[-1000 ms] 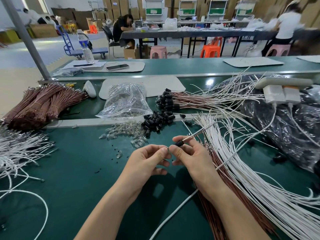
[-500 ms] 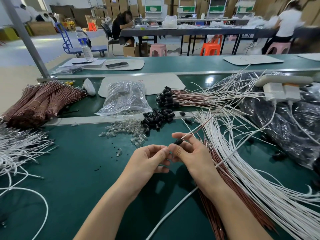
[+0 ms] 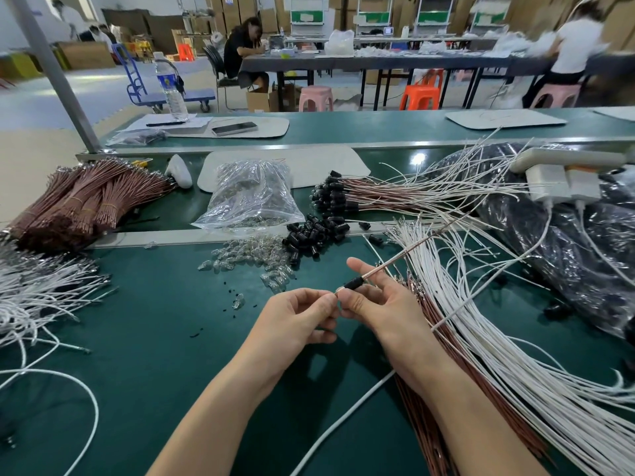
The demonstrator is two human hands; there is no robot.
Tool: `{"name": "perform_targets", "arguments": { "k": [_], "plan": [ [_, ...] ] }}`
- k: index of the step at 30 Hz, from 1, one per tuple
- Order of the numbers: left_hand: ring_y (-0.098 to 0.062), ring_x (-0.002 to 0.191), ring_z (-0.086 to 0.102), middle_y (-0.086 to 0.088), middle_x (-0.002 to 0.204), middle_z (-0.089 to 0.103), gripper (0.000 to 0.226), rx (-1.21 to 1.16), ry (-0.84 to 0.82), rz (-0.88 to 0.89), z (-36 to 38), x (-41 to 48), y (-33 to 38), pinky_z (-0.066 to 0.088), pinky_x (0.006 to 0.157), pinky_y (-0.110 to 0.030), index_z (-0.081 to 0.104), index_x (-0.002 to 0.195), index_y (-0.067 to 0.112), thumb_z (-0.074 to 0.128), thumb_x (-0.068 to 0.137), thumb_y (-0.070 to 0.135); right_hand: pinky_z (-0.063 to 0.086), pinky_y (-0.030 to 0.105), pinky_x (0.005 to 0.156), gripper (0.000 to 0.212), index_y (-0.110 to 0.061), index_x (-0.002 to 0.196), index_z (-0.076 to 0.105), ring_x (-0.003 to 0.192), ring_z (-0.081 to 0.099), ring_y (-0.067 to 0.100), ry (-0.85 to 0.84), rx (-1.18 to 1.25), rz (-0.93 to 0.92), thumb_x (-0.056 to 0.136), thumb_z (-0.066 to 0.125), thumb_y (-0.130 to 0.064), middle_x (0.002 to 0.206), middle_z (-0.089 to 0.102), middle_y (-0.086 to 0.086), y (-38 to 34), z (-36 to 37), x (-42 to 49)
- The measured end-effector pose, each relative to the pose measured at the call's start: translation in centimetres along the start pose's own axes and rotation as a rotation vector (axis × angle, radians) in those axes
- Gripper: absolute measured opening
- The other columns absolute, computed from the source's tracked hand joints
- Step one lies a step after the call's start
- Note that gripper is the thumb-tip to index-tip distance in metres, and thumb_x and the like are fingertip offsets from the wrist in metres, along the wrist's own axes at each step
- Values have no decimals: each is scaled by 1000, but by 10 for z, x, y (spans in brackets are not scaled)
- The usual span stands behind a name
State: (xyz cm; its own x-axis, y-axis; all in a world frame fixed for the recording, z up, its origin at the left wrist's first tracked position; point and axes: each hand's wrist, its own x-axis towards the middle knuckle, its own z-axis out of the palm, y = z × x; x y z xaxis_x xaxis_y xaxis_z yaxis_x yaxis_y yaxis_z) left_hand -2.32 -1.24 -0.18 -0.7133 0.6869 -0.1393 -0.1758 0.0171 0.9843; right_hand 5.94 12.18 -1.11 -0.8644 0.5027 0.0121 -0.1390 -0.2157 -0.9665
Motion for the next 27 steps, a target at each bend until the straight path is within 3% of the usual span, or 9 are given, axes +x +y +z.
{"name": "perform_targets", "arguments": {
  "k": [4,11,27],
  "plan": [
    [-10,71,66,3,78,73,9,168,62,160,2,-1,-1,59,68,-27,73,95,13,66,97,18,55,20,73,58,-30,131,58,79,70,12,-22,-14,17,76,78,-27,82,73,-2,-3,1,-3],
    [-9,72,66,3,78,72,7,172,64,155,3,-2,1,60,67,-27,72,94,9,66,96,13,54,19,70,52,-32,131,58,79,69,8,6,-8,-9,87,75,-10,77,68,-3,-2,-1,-2],
    [-9,69,65,1,77,73,9,144,65,139,5,-3,2,58,67,-24,74,95,9,65,96,11,56,22,72,48,-33,127,61,80,71,12,20,-51,-44,89,74,-8,77,71,-3,-1,0,-2]
  ]
}}
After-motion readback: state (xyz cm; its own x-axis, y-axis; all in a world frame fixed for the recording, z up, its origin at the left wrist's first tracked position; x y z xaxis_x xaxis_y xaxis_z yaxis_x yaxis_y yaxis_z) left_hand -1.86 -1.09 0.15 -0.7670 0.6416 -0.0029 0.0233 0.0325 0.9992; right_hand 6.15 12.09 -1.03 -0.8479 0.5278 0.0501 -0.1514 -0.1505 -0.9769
